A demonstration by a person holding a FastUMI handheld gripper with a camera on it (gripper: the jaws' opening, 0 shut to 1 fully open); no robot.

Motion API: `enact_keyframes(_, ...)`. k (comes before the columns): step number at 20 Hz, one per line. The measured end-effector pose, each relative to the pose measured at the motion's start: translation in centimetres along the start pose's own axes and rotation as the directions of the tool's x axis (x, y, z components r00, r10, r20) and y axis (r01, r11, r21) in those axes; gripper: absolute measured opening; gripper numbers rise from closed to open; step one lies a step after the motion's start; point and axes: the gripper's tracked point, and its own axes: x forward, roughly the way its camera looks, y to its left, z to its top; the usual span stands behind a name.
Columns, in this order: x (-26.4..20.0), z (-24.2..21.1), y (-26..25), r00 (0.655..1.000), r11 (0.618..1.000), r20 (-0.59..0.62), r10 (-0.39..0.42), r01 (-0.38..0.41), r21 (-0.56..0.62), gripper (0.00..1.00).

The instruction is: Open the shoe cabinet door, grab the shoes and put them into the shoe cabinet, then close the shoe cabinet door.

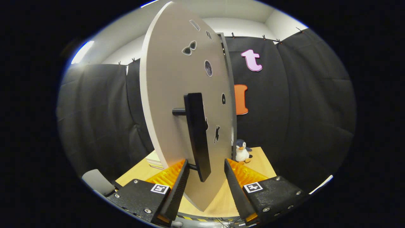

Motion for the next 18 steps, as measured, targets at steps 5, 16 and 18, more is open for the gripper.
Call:
enact_keyframes(5,3.7,1.7,2.5,0.997,0.997,-0.01,0.077,-0.077,0.0,0.79)
enact_keyframes(16,11.7,2.3,9.7,0.98,0.98,-0.006,0.199,-0.199,0.02,0.94)
enact_keyframes(18,13.4,2.9,10.9,0.979,0.979,0.0,0.205,-0.205,0.0,0.94)
